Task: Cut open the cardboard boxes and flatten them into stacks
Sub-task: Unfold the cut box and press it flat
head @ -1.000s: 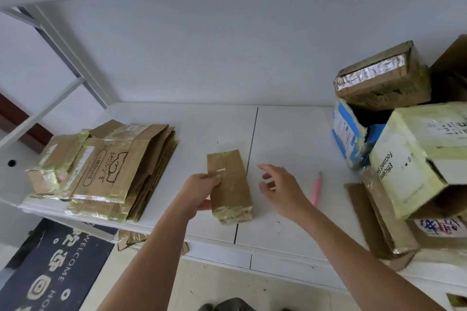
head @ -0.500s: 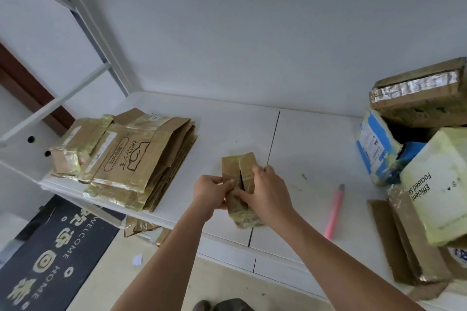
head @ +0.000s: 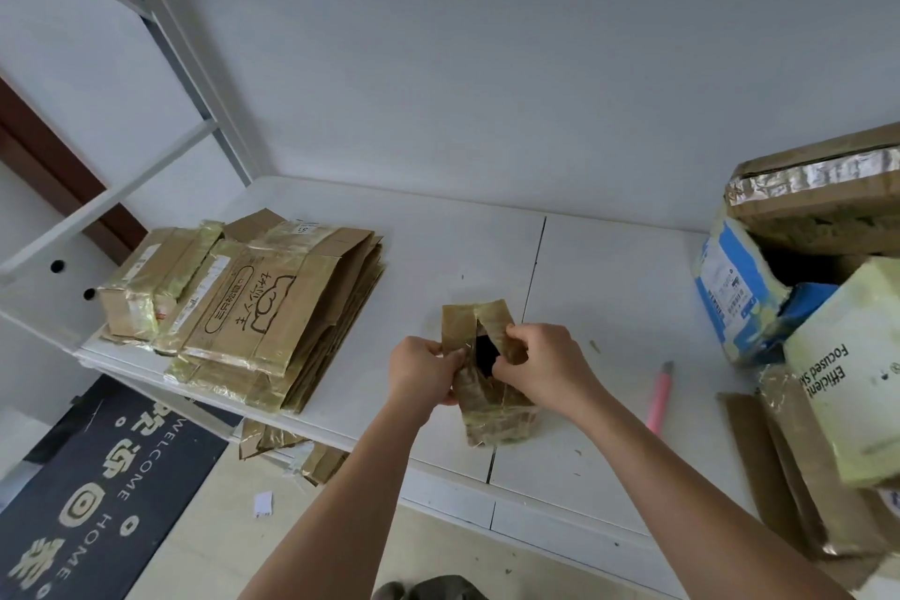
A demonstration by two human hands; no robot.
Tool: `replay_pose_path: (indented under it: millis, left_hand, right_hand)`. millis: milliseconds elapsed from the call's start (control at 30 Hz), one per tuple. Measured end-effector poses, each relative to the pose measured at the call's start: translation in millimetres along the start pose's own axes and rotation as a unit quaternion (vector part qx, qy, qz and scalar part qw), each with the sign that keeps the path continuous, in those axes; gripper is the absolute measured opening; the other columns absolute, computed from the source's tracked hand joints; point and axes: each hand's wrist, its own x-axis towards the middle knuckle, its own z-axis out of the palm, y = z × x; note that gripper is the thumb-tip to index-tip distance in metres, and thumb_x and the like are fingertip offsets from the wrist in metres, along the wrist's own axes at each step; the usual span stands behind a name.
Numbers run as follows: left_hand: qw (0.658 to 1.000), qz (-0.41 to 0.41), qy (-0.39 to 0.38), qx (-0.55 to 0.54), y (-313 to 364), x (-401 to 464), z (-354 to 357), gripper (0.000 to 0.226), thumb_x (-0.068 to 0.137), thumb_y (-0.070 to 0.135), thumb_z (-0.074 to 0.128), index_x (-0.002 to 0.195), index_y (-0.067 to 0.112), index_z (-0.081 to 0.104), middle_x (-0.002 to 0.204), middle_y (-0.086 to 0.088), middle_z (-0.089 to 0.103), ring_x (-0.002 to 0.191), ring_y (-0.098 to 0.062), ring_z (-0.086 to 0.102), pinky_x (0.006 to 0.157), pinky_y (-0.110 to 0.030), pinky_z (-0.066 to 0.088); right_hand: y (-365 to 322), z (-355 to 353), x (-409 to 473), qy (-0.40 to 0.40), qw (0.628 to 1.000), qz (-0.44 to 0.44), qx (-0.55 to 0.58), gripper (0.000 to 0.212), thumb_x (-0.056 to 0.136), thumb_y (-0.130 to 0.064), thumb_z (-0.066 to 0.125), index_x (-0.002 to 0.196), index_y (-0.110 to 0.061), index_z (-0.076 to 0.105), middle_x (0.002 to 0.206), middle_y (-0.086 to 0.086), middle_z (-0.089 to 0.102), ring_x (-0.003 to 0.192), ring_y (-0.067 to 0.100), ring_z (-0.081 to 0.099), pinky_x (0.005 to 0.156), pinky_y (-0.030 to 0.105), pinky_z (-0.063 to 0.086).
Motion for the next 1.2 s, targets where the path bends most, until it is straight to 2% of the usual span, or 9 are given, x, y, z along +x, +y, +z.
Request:
replay_pose_path:
  millis: [133,233,267,400,533,667,800,933,1200]
  left_hand:
    - [1.0,-0.009,0.008,-0.012,-10.1,1.3,-13.2,0.014,0.088,0.016,0.073,0.096,0.005,0.073,0.084,-0.011,0.071,0.072,-0.026,0.07,0.057,-0.035,0.061]
    - [1.0,-0.021,0.02,-0.007,-22.5,4.7,-27.1,0.021,0.09,0.018,0.07,0.107,0.006,0.071,0.095,-0.01,0.069,0.083,-0.025,0.068,0.061,-0.034,0.059]
    - [0.999,-0.023,0.028,0.003,-26.2,5.3,-30.2,0.023,0.09,0.02,0.07,0.11,0.008,0.071,0.1,-0.01,0.069,0.086,-0.025,0.067,0.063,-0.034,0.059]
    - [0.998,-0.007,0.057,-0.019,-32.0,4.2,-33.7,0.025,0.089,0.019,0.071,0.114,0.016,0.069,0.106,-0.012,0.07,0.09,-0.026,0.067,0.076,-0.041,0.06]
    - [0.998,0.027,0.063,0.008,-26.6,0.5,-28.4,0.054,0.09,0.02,0.07,0.14,0.02,0.052,0.092,-0.007,0.071,0.083,-0.023,0.069,0.07,-0.038,0.06]
    - [0.994,0.07,0.029,0.083,-10.0,-8.6,-18.8,0.063,0.089,0.039,0.069,0.144,0.02,0.047,0.094,0.0,0.069,0.082,-0.018,0.068,0.079,-0.039,0.06]
    - [0.972,0.123,0.025,0.199,13.5,-20.1,3.5,0.063,0.073,0.047,0.081,0.126,0.022,0.059,0.096,0.006,0.065,0.084,-0.014,0.064,0.069,-0.028,0.055]
    - [0.958,0.119,0.02,0.261,27.6,-25.6,16.3,0.041,0.073,0.034,0.078,0.103,0.019,0.055,0.092,0.006,0.062,0.08,-0.015,0.059,0.066,-0.029,0.053]
    - [0.978,0.089,-0.084,0.168,34.3,-28.5,-0.9,0.04,0.087,0.019,0.064,0.126,0.015,0.06,0.078,-0.001,0.059,0.054,-0.012,0.052,0.046,-0.02,0.041]
  right_hand:
    - [23.0,-6.9,3.1,-0.018,0.988,0.059,0.143,0.026,0.087,-0.01,0.059,0.063,-0.011,0.051,0.058,-0.001,0.045,0.053,0.013,0.038,0.059,0.032,0.032]
    - [32.3,8.4,-4.0,-0.07,0.957,0.08,0.269,0.007,0.093,-0.012,0.065,0.097,-0.014,0.071,0.093,0.0,0.075,0.084,0.014,0.069,0.08,0.036,0.057]
    - [32.6,15.1,-4.5,-0.073,0.951,0.074,0.29,0.025,0.091,-0.014,0.069,0.116,-0.015,0.067,0.107,0.004,0.073,0.097,0.016,0.069,0.088,0.037,0.057]
    - [14.9,20.0,-5.1,-0.044,0.973,-0.037,0.222,0.07,0.087,-0.009,0.072,0.142,-0.04,0.043,0.129,-0.012,0.054,0.113,0.011,0.062,0.099,0.028,0.051]
    - [16.6,16.7,0.1,-0.026,0.991,-0.116,0.063,0.051,0.09,-0.011,0.068,0.137,-0.026,0.056,0.154,-0.008,0.032,0.141,0.011,0.033,0.117,0.027,0.026]
    - [34.4,7.8,-3.3,-0.001,0.992,-0.116,-0.052,0.046,0.096,-0.032,0.061,0.14,-0.023,0.054,0.155,-0.011,0.033,0.139,0.014,0.027,0.112,0.035,0.034]
    - [50.2,1.9,-8.9,-0.027,0.998,-0.055,-0.026,0.074,0.085,-0.05,0.069,0.146,-0.013,0.045,0.154,-0.01,0.035,0.141,0.01,0.035,0.116,0.029,0.03]
    - [57.2,2.6,-14.1,-0.032,0.997,-0.024,0.066,0.078,0.081,-0.039,0.077,0.147,-0.012,0.044,0.155,-0.009,0.037,0.129,0.007,0.05,0.112,0.033,0.04]
    - [58.6,7.2,-14.8,-0.037,0.99,-0.017,0.138,0.07,0.084,-0.025,0.076,0.146,-0.012,0.045,0.153,-0.01,0.04,0.124,0.004,0.054,0.108,0.027,0.043]
